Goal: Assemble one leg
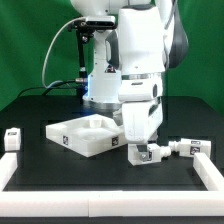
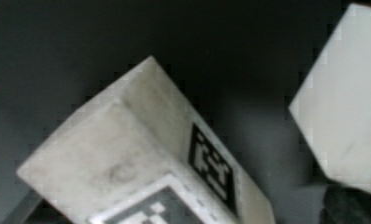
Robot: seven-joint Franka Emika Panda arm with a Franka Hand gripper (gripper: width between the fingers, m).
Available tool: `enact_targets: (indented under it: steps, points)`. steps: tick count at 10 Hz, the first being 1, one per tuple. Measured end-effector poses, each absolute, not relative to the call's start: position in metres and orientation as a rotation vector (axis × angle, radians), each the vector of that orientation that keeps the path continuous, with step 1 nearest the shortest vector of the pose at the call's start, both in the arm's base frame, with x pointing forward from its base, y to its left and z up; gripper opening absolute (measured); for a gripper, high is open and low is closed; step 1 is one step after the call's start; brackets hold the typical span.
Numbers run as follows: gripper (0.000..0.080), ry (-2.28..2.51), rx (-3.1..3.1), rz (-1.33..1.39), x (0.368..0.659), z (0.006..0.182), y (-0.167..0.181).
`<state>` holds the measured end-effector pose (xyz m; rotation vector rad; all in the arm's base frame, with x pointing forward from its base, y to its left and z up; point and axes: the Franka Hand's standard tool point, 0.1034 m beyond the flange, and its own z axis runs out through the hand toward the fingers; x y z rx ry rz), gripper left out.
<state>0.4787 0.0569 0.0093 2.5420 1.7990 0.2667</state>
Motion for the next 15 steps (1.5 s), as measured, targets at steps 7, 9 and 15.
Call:
enact_targets:
  steps: [7,9,15]
  points:
    - [0.0282,1.816,2.534,0.244,0.482,0.028,0.065]
    - [0.0282,1.804,2.528,0.262,0.467,0.061,0.087]
    - [0.0284,1.680,2.624,0.282,0.429,0.073,0.110]
